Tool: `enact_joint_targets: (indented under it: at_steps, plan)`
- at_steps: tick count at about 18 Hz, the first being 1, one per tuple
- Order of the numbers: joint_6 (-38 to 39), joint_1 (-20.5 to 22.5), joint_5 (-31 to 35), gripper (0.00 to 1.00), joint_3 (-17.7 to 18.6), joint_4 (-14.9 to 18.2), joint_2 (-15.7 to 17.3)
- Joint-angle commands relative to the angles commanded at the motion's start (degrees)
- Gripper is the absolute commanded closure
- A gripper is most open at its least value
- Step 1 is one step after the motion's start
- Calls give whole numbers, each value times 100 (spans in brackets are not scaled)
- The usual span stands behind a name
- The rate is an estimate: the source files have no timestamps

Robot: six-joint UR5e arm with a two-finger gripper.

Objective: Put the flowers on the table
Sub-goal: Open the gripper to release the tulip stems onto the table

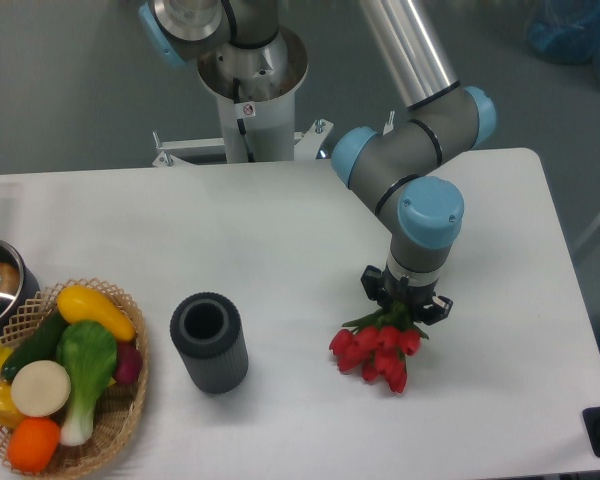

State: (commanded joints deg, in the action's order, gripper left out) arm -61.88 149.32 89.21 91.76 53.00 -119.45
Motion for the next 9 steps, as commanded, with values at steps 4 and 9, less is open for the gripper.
enact_joint_targets:
  at_steps: [4,9]
  plan:
    - [0,97,-17,0,-62,0,333]
    - [175,194,-324,0,-44,-61,843]
